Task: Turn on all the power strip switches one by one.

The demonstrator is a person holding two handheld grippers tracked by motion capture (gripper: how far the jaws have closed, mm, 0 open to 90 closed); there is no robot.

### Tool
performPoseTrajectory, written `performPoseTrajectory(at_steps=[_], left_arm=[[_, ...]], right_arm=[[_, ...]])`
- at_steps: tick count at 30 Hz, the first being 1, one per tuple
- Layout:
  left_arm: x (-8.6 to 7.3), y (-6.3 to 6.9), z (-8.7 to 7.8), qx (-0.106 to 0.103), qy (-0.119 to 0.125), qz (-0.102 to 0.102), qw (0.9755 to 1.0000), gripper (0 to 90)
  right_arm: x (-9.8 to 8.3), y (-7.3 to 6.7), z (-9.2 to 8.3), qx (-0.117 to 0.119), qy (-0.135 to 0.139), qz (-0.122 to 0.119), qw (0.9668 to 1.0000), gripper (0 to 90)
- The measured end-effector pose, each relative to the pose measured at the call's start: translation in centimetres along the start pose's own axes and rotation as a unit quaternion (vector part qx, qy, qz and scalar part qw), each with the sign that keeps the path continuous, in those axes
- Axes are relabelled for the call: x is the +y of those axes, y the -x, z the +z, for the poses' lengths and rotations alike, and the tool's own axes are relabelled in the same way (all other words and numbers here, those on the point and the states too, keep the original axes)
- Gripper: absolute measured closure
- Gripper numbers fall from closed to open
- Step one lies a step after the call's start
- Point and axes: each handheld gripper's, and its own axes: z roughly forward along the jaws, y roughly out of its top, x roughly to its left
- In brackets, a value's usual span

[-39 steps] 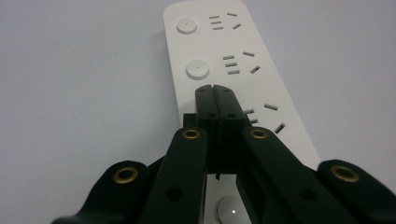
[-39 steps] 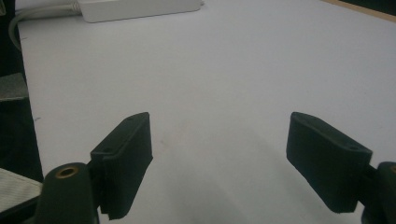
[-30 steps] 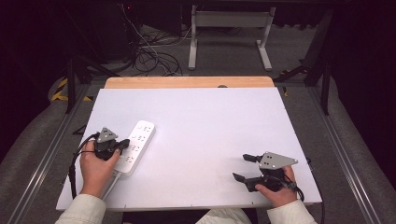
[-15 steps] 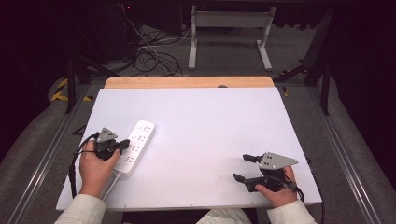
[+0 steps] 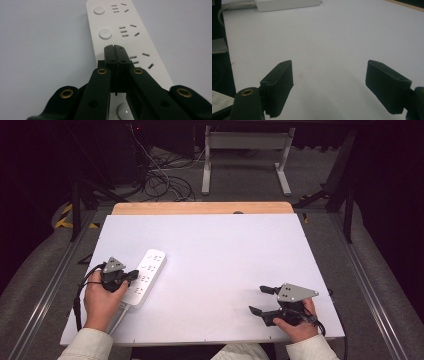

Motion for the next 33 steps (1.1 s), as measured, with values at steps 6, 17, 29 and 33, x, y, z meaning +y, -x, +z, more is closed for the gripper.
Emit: performPoseTrajectory(at_steps=[6,17,29,33], left_arm=[[0.0,0.0,0.0,0.001,-0.004,-0.008,1.0000,90.0],[1.2,0.1,-2.3,0.019,0.062,-0.002,0.9979,90.0],[1.8,0.7,-2.5,0.010,0.061,0.009,0.9980,90.0],[2.6,0.6,-1.8,0.004,0.052,0.010,0.9986,90.0]], right_arm=[[0.0,0.0,0.0,0.000,-0.001,-0.001,1.0000,22.8],[0.0,0.1,-0.1,-0.002,0.001,0.001,1.0000,22.7],[0.0,0.1,0.1,-0.001,-0.001,0.001,1.0000,22.6],[-0.1,0.1,0.2,0.001,-0.003,0.002,1.0000,22.6]])
